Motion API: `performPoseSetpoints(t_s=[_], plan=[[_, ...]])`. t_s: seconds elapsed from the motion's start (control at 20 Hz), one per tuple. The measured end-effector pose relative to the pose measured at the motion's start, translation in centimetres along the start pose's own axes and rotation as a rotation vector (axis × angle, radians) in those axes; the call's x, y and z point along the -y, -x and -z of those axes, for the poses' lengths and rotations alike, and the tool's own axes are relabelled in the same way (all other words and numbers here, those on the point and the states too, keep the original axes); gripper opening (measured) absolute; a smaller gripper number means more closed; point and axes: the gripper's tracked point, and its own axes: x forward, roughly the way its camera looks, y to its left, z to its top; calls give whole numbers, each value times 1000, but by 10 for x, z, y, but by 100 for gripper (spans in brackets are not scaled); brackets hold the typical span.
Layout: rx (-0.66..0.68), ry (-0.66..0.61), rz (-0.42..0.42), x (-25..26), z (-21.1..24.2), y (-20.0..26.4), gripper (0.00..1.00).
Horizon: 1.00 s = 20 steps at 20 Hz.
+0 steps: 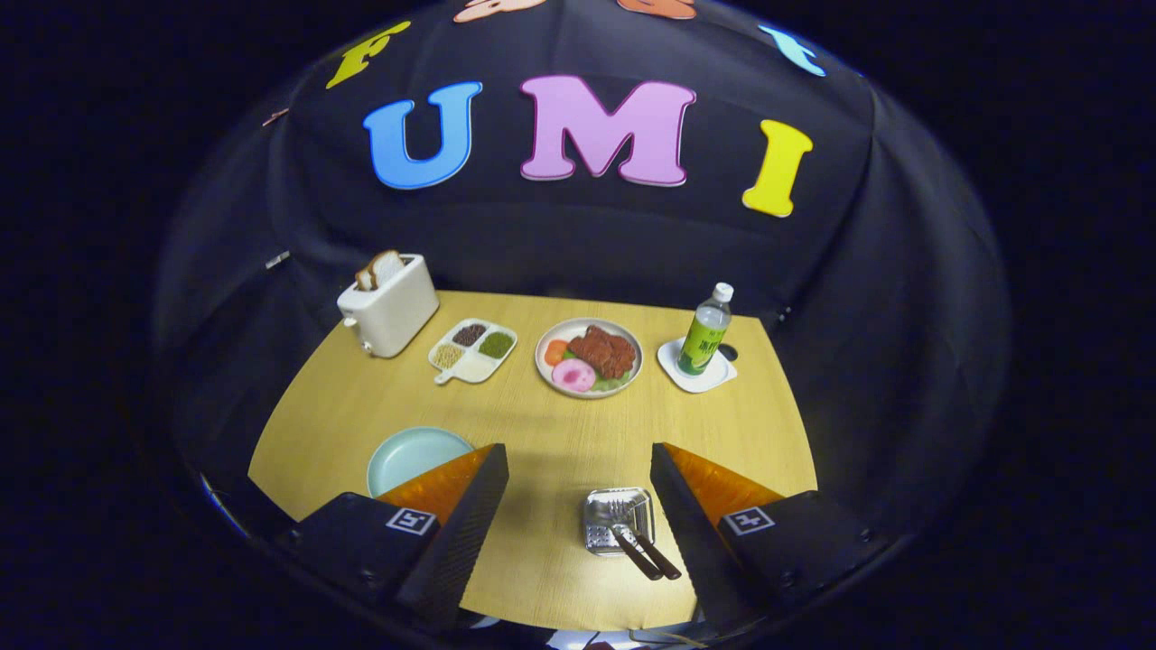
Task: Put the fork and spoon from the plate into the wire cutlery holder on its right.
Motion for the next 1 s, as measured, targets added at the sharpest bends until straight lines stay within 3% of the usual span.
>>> performPoseSetpoints(t_s=[0.15,0.35,1.0], plan=[[150,-15,46,-5,-16,17,99],[271,-15,47,-19,-21,39,99],[310,6,5,-16,-20,48,98]])
